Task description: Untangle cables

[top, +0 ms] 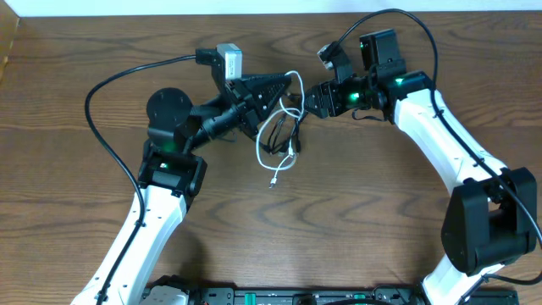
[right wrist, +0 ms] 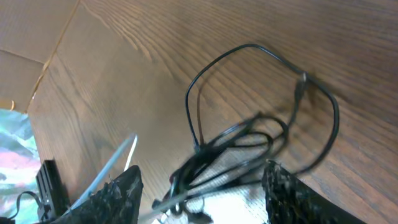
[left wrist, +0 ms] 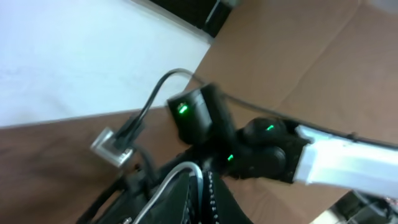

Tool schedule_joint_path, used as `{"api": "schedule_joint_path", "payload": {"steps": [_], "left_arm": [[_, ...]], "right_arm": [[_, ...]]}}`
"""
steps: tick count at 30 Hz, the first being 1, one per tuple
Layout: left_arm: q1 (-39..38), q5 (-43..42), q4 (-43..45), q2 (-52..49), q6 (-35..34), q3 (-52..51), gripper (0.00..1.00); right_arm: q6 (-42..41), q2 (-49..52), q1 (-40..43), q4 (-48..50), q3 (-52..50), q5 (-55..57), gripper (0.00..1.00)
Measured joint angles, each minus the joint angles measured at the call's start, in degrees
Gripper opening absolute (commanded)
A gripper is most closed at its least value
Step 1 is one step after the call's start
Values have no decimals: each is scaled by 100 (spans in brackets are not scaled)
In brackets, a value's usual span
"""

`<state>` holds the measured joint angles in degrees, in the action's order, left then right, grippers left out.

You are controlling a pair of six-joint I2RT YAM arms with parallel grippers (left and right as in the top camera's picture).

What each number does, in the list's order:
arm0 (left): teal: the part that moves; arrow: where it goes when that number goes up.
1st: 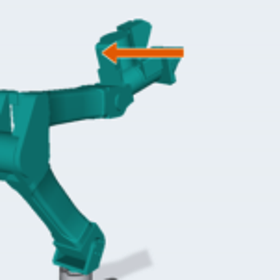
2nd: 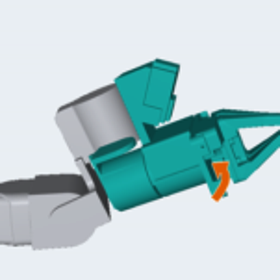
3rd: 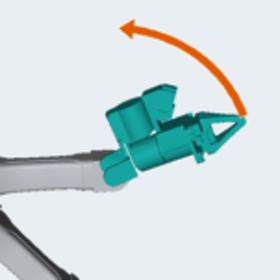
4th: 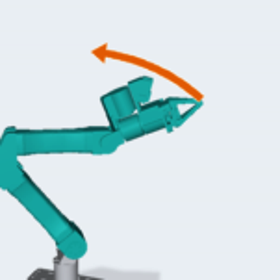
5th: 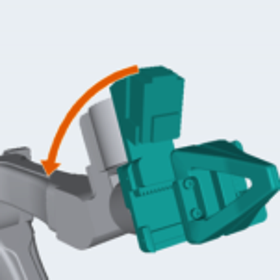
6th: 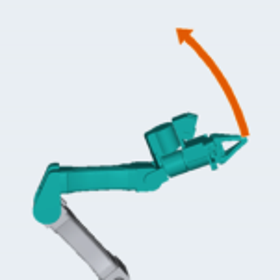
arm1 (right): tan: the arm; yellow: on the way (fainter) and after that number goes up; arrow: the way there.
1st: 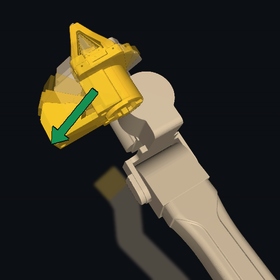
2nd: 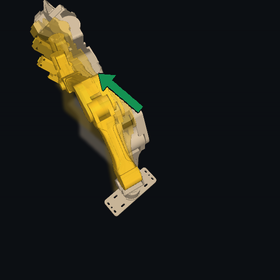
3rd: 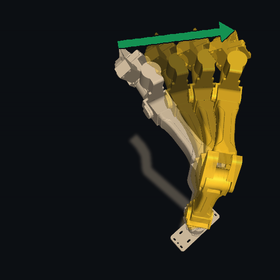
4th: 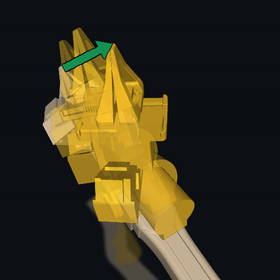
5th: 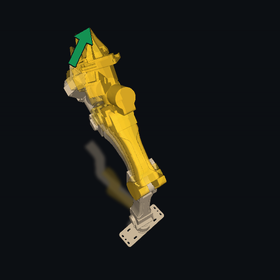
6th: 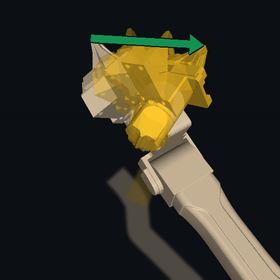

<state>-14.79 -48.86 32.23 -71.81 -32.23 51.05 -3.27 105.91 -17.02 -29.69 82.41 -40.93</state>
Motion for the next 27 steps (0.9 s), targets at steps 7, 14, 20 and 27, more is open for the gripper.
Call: {"api": "schedule_joint_path", "payload": {"steps": [7,14,20,27], "left_arm": [[321,-173,986,0,-804,4,7],[612,-223,2170,0,-1764,24,8],[612,-179,2437,0,-2323,31,7],[612,-146,2441,0,-2496,31,7]], "right_arm": [[-114,35,2,-66,0,236,68],[-376,107,4,-76,0,741,73],[-389,330,4,393,-2,374,74],[-391,376,-2,986,-2,-540,74]]}}
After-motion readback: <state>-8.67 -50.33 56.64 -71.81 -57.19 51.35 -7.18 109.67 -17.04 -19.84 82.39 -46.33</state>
